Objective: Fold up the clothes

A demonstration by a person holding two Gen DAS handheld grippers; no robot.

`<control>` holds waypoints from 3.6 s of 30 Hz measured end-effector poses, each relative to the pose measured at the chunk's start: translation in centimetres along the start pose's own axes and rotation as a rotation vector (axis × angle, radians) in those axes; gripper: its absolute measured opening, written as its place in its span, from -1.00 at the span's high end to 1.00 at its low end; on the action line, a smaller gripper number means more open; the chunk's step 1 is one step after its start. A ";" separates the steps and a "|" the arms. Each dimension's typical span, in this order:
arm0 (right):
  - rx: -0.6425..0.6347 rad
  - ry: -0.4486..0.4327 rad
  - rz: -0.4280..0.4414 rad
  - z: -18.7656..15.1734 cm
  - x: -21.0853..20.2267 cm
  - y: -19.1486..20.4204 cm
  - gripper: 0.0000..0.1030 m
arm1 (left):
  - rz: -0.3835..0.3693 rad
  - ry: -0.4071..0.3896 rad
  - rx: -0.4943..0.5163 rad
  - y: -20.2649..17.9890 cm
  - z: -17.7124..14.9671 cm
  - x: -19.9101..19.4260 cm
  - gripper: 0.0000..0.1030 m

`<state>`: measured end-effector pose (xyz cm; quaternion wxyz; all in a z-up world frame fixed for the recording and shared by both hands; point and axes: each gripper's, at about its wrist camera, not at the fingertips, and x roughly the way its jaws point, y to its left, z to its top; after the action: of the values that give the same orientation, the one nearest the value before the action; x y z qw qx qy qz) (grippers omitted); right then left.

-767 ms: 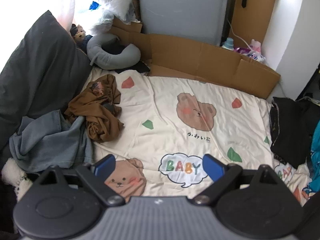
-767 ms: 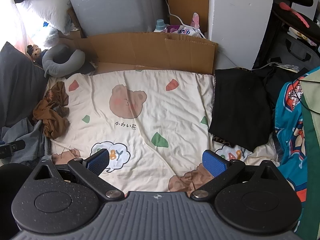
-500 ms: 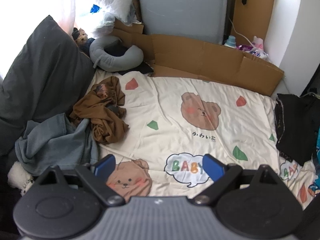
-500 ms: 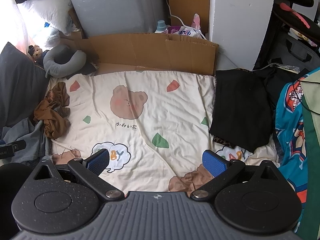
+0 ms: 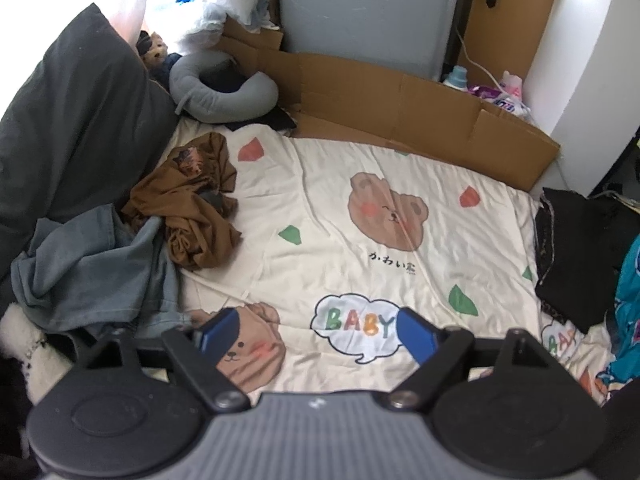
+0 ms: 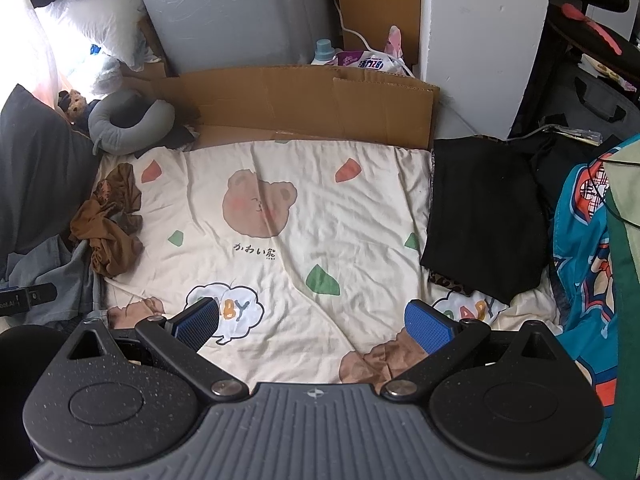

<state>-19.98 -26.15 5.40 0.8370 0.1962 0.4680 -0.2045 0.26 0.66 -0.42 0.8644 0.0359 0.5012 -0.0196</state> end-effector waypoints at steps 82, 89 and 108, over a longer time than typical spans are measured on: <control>-0.060 -0.037 -0.033 4.8 -2.7 3.1 -0.98 | -0.127 -0.072 0.084 4.7 4.3 -2.4 -0.99; -0.083 -0.037 -0.045 5.0 -1.4 3.4 -0.98 | -0.095 -0.080 0.076 6.1 4.8 -2.4 -0.99; -0.151 -0.013 -0.059 7.0 8.0 7.6 -0.98 | -0.099 -0.094 0.033 11.2 7.0 5.6 -0.95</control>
<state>-7.25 -24.72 2.96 0.8461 0.1172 0.4824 -0.1942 9.87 11.24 -1.34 0.8842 0.0246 0.4608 -0.0722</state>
